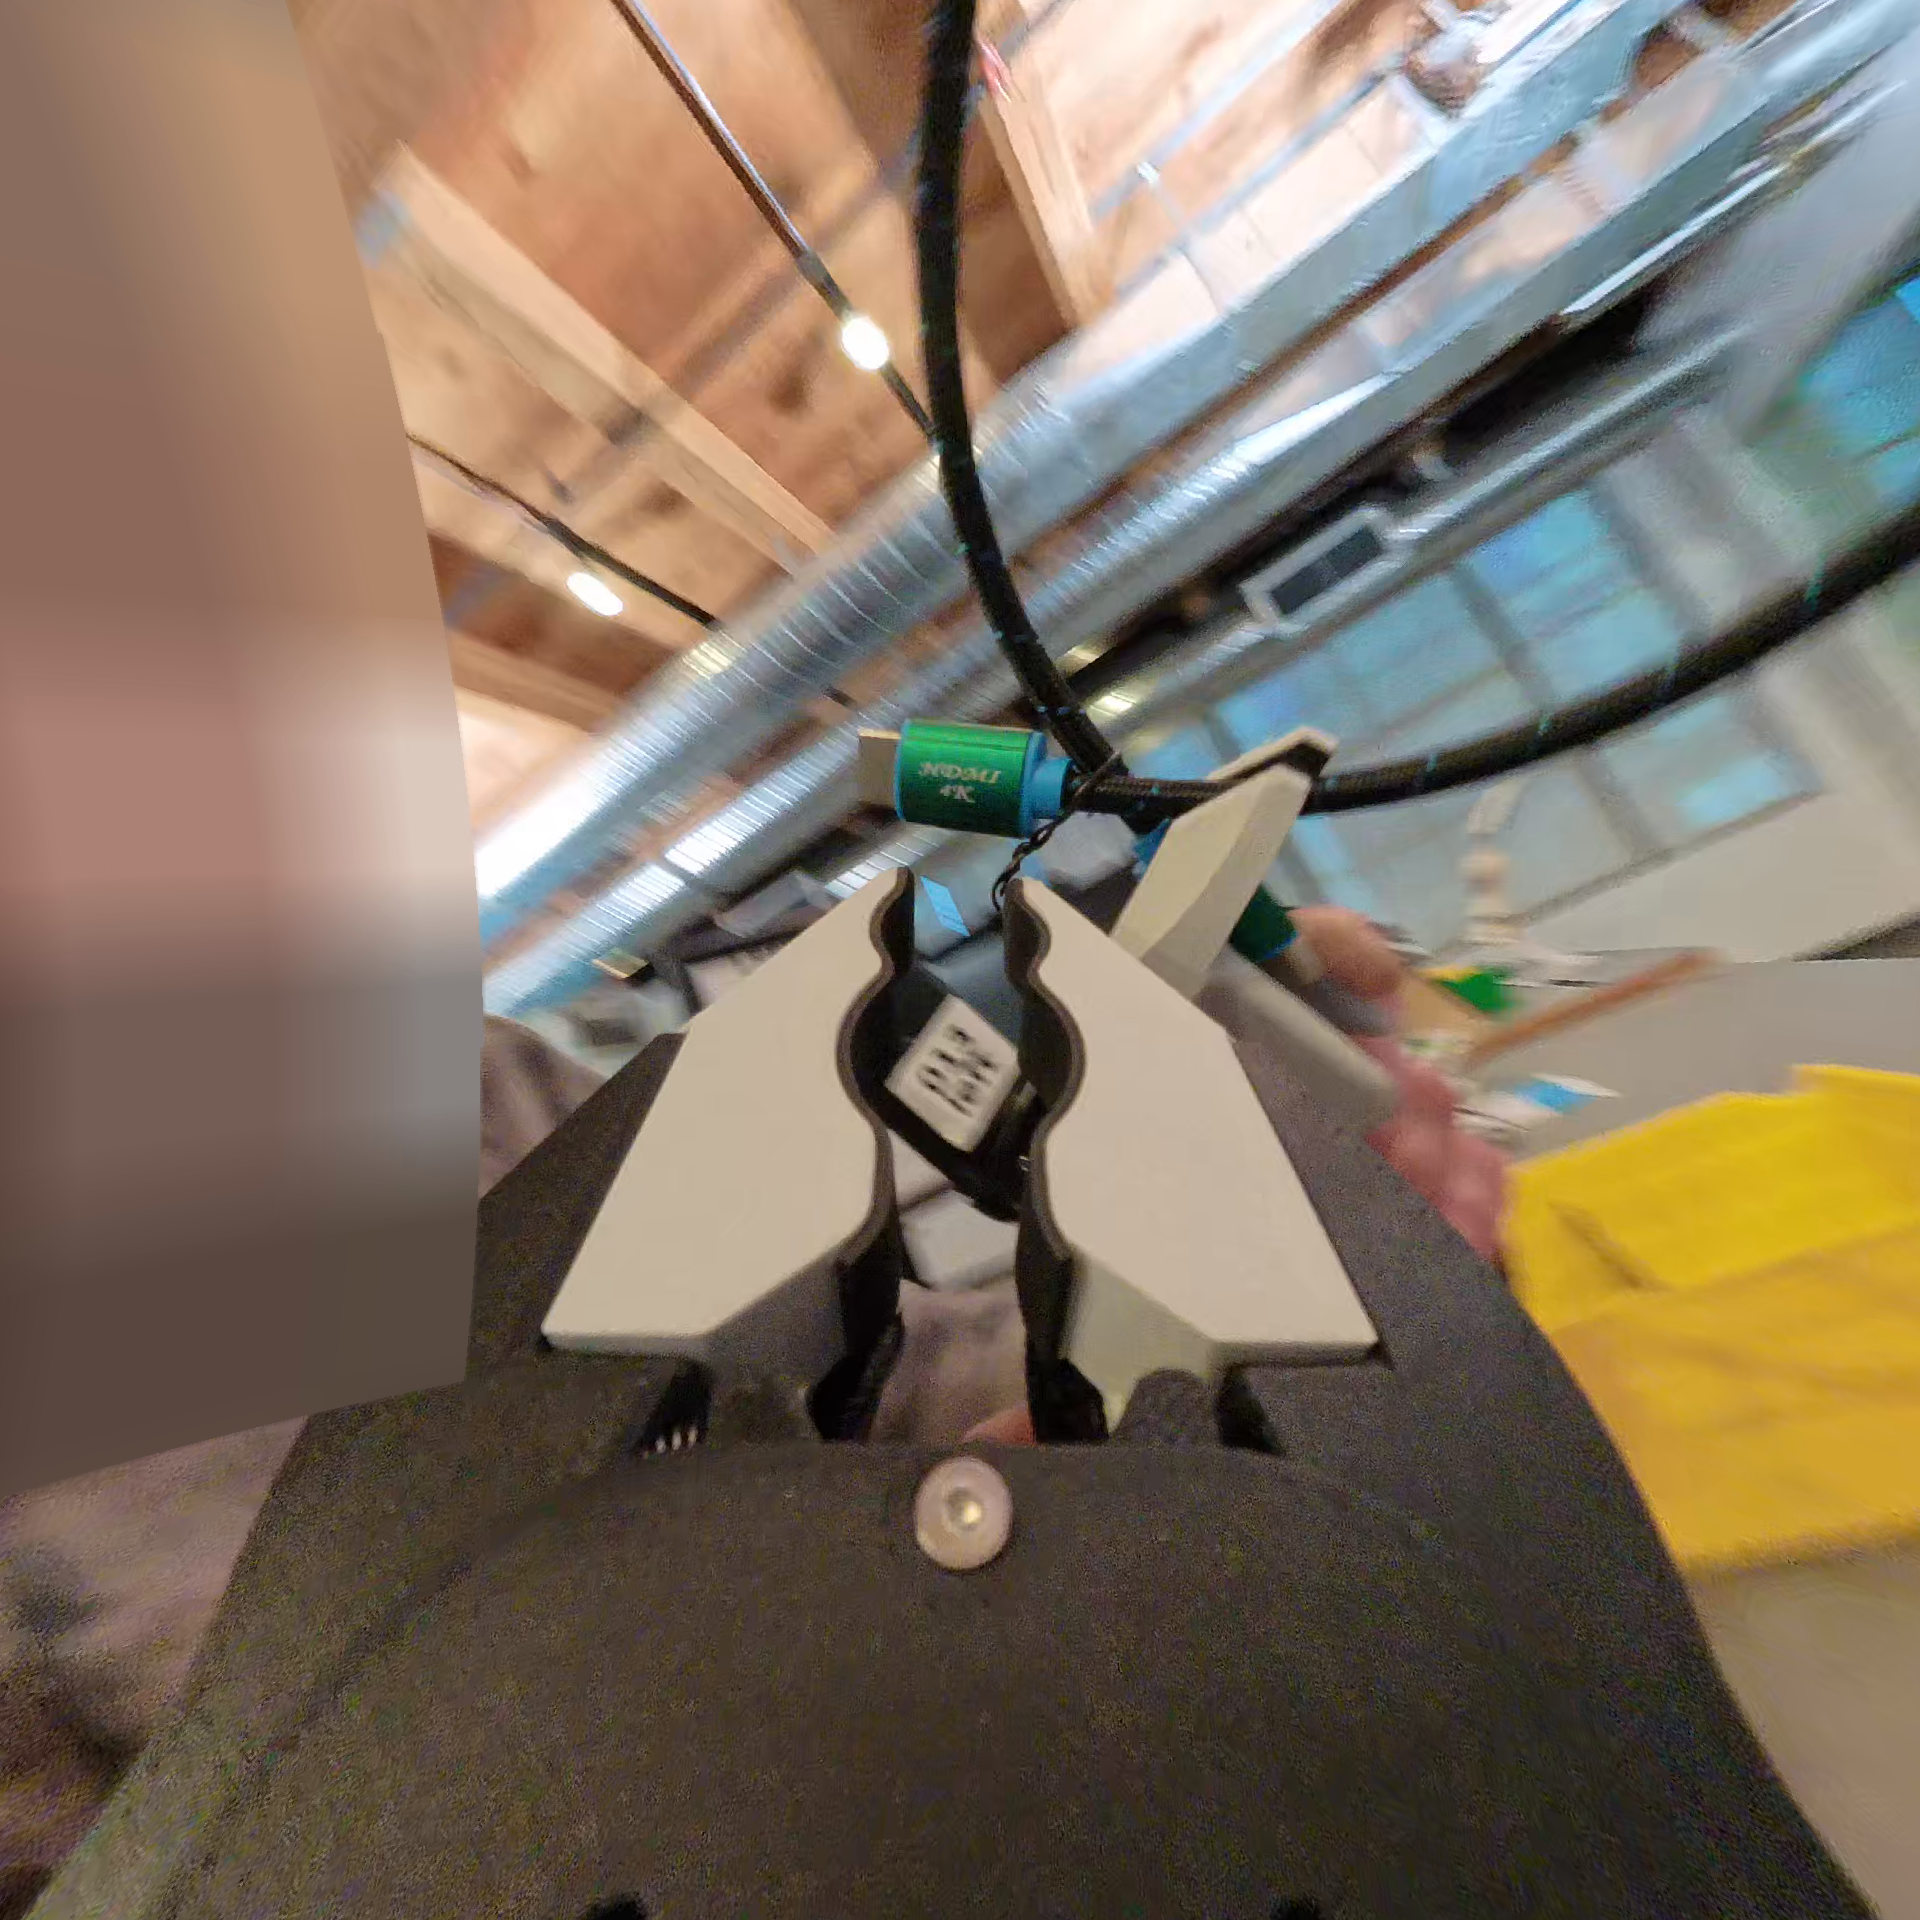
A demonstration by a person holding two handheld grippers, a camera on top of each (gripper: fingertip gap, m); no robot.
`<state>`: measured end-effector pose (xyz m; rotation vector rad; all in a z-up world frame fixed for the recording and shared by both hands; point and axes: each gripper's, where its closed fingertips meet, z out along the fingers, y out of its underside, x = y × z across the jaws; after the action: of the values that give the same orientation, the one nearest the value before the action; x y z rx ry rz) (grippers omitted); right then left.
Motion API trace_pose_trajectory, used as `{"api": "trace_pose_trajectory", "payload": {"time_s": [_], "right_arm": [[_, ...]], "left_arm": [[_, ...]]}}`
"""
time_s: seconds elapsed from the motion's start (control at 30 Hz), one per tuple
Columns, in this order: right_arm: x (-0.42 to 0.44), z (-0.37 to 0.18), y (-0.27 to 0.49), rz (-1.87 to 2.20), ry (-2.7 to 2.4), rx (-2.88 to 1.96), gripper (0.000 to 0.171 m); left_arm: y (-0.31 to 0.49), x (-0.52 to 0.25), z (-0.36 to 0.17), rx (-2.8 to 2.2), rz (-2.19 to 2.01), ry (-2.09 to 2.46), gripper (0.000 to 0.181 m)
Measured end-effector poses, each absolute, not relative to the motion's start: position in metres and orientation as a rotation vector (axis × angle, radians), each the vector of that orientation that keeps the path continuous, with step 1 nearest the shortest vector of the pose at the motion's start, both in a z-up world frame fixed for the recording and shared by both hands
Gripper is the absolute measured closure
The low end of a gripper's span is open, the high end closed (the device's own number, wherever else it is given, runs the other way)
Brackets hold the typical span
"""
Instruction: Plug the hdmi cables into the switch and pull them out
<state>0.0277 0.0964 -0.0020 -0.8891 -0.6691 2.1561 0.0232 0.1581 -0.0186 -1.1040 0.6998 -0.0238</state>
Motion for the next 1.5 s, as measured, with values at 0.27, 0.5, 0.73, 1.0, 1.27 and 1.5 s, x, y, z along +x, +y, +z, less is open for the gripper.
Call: {"api": "trace_pose_trajectory", "payload": {"time_s": [0.27,0.5,0.73,1.0,1.27,1.5], "right_arm": [[0.03,-0.018,0.135,1.025,-0.907,-1.026,0.15],[0.028,-0.026,0.143,0.452,-1.019,-0.947,0.154],[0.026,-0.029,0.148,0.299,-1.01,-0.97,0.165],[0.026,-0.03,0.15,0.359,-0.996,-1.004,0.171],[0.025,-0.023,0.143,1.412,-0.754,-1.199,0.171],[0.026,-0.021,0.137,1.943,-0.66,-1.21,0.171]], "left_arm": [[0.169,0.02,-0.028,-1.198,-0.049,0.674,0.174],[0.172,0.024,-0.036,-1.232,-0.024,0.694,0.175],[0.173,0.025,-0.041,-1.254,0.017,0.701,0.175],[0.173,0.023,-0.04,-1.254,0.032,0.697,0.175],[0.175,0.019,-0.037,-1.245,0.027,0.66,0.173],[0.175,0.012,-0.034,-1.209,0.025,0.675,0.173]]}}
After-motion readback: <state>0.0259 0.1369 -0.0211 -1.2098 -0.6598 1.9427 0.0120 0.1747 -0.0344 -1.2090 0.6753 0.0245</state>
